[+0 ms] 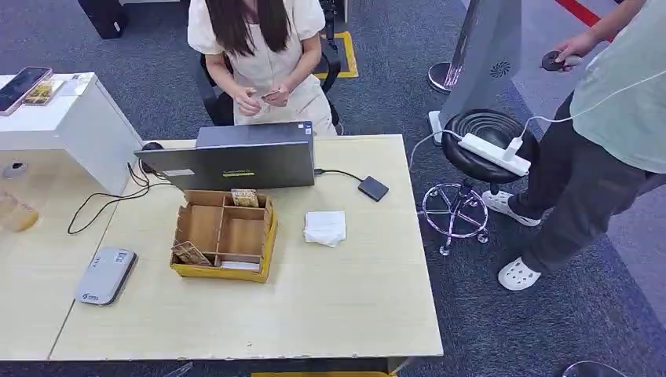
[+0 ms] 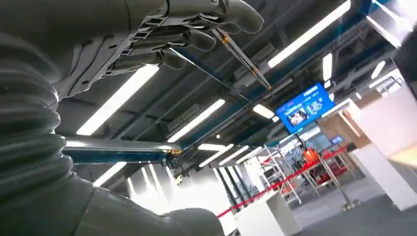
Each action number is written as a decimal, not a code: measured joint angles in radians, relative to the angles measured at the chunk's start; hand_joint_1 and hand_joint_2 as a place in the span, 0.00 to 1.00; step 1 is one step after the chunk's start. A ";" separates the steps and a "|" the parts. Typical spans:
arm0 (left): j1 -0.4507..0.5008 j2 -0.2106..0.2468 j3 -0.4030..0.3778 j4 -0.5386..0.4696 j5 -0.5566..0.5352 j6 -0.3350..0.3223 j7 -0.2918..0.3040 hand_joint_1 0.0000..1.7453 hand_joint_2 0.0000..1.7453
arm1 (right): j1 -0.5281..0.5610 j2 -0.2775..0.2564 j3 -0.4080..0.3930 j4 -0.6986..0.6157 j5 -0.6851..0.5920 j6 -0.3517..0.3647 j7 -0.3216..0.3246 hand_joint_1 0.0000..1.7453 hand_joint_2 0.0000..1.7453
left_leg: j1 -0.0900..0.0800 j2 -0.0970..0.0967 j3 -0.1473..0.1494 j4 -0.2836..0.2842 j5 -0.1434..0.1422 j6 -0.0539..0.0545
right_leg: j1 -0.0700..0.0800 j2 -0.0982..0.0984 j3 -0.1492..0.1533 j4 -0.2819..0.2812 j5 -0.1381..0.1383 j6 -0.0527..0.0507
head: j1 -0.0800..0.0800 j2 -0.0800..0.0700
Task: Pass the card to the sensor for recognition and then transmit it.
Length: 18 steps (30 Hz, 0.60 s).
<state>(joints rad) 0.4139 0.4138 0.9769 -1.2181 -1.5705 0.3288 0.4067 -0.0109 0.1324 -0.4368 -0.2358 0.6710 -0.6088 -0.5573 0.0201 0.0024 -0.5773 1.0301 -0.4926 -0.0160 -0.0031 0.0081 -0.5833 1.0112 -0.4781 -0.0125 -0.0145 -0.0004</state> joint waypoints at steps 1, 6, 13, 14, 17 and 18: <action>0.001 -0.011 -0.020 0.005 0.000 0.010 0.023 0.00 1.00 | 0.000 0.000 -0.002 0.000 0.000 0.000 0.000 0.00 1.00 | 0.000 -0.001 0.000 0.000 0.000 0.000 | 0.000 -0.001 0.000 0.000 0.000 0.000 | 0.000 0.000; -0.020 -0.042 -0.138 0.081 0.000 0.068 0.088 0.00 1.00 | -0.003 0.000 -0.011 0.000 0.003 0.000 -0.001 0.00 1.00 | 0.000 -0.002 0.002 0.000 0.000 0.000 | 0.000 -0.002 0.002 0.000 0.000 0.000 | 0.000 0.000; -0.135 -0.071 -0.357 0.320 0.000 0.163 0.134 0.00 1.00 | -0.009 0.000 -0.021 -0.001 0.016 0.000 0.002 0.00 1.00 | 0.000 -0.003 0.003 0.000 0.001 0.000 | 0.000 -0.004 0.004 0.000 0.000 0.000 | 0.001 0.000; -0.154 -0.080 -0.372 0.351 0.000 0.174 0.123 0.00 1.00 | -0.010 0.000 -0.023 -0.001 0.021 0.000 0.003 0.00 1.00 | 0.000 -0.004 0.003 0.000 0.001 0.000 | 0.000 -0.004 0.004 0.000 0.000 0.000 | 0.001 0.000; -0.215 -0.110 -0.401 0.461 0.000 0.196 0.103 0.00 1.00 | -0.012 0.000 -0.024 -0.001 0.030 0.000 0.006 0.00 1.00 | -0.001 -0.003 0.003 0.000 0.001 0.000 | -0.001 -0.004 0.005 0.000 0.000 0.000 | 0.000 0.000; -0.230 -0.119 -0.414 0.495 0.000 0.198 0.104 0.00 1.00 | -0.012 0.000 -0.025 -0.002 0.033 0.000 0.006 0.00 1.00 | -0.001 -0.003 0.003 0.000 0.001 0.000 | -0.001 -0.004 0.004 0.000 0.000 0.000 | 0.002 0.000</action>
<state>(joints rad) 0.1841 0.2949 0.5626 -0.7232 -1.5709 0.5268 0.5112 -0.0227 0.1324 -0.4616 -0.2377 0.7042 -0.6085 -0.5512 0.0193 -0.0008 -0.5740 1.0303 -0.4920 -0.0158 -0.0037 0.0044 -0.5788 1.0112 -0.4777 -0.0128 -0.0130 -0.0004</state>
